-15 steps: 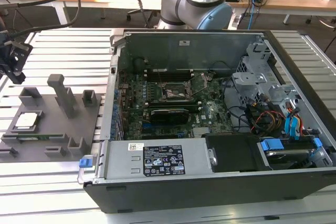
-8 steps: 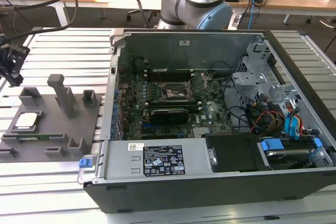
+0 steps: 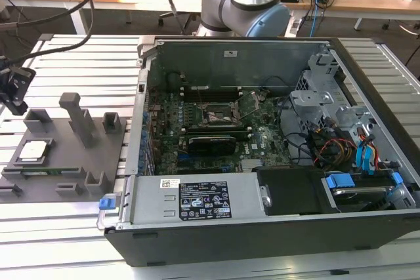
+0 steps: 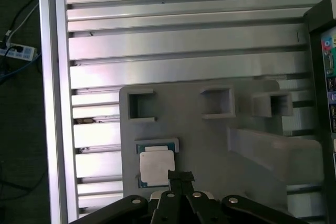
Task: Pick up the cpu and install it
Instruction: 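Pick up the cpu and move it towards the insertion slot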
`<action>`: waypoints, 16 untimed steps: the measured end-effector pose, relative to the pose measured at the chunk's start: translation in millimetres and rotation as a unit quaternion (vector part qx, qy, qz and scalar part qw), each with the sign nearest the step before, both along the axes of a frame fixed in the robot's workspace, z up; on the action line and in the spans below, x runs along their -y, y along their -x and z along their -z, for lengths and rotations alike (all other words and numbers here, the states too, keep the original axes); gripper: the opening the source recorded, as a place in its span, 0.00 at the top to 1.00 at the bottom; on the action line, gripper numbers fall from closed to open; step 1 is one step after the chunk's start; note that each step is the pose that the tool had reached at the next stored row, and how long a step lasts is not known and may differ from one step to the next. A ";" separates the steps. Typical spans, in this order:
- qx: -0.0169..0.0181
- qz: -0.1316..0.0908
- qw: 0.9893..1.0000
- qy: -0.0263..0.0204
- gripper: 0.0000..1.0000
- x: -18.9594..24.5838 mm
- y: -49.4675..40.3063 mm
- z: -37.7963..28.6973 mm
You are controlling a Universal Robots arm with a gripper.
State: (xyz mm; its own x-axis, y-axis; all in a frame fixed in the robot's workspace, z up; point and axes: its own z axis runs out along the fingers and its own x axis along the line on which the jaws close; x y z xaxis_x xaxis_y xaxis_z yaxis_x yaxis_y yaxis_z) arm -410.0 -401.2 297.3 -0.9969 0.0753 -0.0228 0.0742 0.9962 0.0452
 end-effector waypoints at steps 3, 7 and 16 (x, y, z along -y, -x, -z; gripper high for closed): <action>0.000 0.000 1.000 0.000 0.89 1.3 4.2 7.2; 0.000 0.000 1.000 0.000 0.89 3.9 6.0 16.2; 0.000 0.007 1.000 0.000 0.89 9.1 10.8 39.3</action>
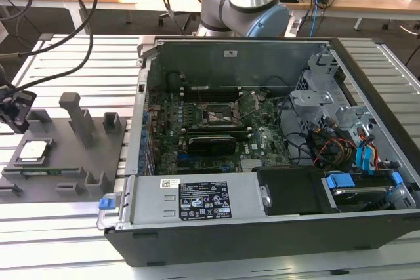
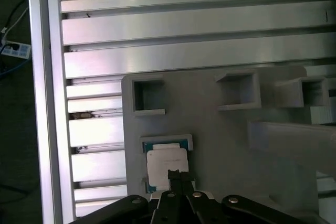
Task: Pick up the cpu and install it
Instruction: 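Pick up the cpu and move it towards the insertion slot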
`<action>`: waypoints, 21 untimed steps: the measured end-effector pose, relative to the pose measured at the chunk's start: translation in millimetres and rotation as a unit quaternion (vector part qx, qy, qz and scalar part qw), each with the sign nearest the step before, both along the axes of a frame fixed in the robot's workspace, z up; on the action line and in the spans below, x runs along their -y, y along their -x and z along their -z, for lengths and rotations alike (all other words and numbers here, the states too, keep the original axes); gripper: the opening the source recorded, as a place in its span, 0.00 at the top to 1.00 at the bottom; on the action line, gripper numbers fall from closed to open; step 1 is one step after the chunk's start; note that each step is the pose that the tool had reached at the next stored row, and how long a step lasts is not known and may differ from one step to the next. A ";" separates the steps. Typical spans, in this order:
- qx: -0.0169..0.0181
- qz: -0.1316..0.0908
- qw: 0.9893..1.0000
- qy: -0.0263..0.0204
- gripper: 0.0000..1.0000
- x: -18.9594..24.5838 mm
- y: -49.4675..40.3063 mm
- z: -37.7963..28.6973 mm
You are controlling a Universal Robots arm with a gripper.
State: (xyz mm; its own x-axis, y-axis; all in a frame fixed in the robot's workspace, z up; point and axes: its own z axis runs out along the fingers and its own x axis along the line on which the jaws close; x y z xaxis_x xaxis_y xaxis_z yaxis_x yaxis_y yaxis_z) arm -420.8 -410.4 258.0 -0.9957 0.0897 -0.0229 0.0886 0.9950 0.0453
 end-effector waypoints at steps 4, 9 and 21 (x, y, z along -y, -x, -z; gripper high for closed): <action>0.000 0.003 1.000 0.000 0.89 1.5 1.2 8.6; 0.000 0.005 1.000 0.000 0.89 2.0 3.2 19.1; 0.000 0.010 1.000 0.000 0.89 2.7 6.6 48.8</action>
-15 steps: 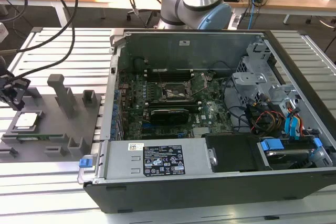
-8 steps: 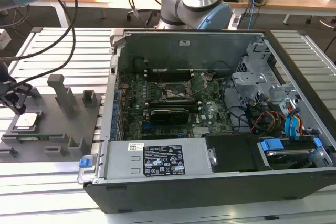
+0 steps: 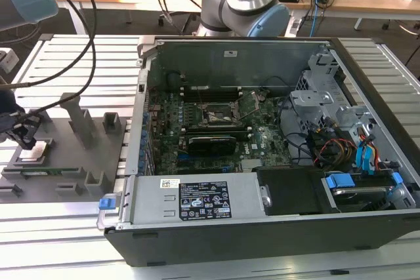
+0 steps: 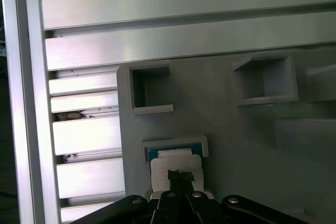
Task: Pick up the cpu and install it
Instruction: 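Pick up the cpu and move it towards the insertion slot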
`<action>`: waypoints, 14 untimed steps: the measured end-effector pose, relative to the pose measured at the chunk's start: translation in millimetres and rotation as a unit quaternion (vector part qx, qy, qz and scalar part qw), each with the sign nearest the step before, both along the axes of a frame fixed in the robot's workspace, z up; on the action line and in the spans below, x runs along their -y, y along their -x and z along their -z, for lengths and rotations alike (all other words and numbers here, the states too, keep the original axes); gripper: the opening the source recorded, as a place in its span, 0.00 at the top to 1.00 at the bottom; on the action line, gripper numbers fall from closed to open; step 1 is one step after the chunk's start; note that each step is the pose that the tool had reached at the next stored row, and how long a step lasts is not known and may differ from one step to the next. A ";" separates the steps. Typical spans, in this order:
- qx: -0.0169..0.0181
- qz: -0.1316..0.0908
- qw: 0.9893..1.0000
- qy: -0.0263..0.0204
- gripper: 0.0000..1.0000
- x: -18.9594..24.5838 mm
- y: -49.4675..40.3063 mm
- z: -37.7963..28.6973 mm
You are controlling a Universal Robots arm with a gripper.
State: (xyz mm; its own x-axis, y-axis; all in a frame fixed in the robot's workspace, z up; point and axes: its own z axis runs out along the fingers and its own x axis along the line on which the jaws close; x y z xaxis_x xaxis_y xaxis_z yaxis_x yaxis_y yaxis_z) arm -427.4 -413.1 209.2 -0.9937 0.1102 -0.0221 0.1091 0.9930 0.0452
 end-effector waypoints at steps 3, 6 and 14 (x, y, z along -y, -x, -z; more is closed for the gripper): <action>0.000 0.000 1.000 0.000 0.89 0.0 0.0 0.8; 0.000 0.000 1.000 0.000 0.89 0.0 0.1 0.9; 0.000 0.000 1.000 0.000 0.46 0.0 0.1 0.9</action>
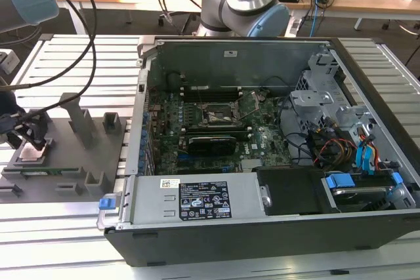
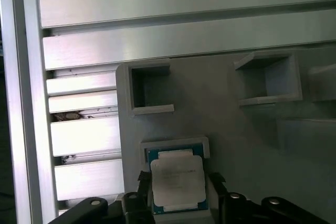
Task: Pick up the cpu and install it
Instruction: 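Pick up the cpu and move it towards the insertion slot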
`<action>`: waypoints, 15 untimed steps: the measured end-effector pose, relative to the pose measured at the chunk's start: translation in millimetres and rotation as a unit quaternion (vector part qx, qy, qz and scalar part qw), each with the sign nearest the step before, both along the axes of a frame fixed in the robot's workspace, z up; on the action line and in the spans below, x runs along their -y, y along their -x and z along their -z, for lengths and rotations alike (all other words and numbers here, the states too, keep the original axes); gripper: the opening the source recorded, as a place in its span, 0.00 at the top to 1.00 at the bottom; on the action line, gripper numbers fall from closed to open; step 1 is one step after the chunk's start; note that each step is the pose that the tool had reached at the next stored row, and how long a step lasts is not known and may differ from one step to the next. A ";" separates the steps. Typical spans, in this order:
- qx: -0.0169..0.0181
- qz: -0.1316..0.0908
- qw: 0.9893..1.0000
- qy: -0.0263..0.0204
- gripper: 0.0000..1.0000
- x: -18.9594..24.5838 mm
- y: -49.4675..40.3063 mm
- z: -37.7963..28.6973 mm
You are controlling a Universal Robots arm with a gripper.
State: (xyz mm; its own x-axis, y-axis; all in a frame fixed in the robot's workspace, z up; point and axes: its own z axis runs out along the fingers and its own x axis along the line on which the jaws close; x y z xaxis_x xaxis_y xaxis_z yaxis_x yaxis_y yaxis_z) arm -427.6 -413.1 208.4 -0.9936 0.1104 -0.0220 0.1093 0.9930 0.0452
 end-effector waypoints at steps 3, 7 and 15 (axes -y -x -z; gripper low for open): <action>0.000 0.000 1.000 0.000 0.34 0.0 0.0 0.0; 0.000 0.000 1.000 0.000 0.34 0.0 0.1 3.1; 0.000 -0.009 1.000 0.000 0.34 -0.1 0.1 19.4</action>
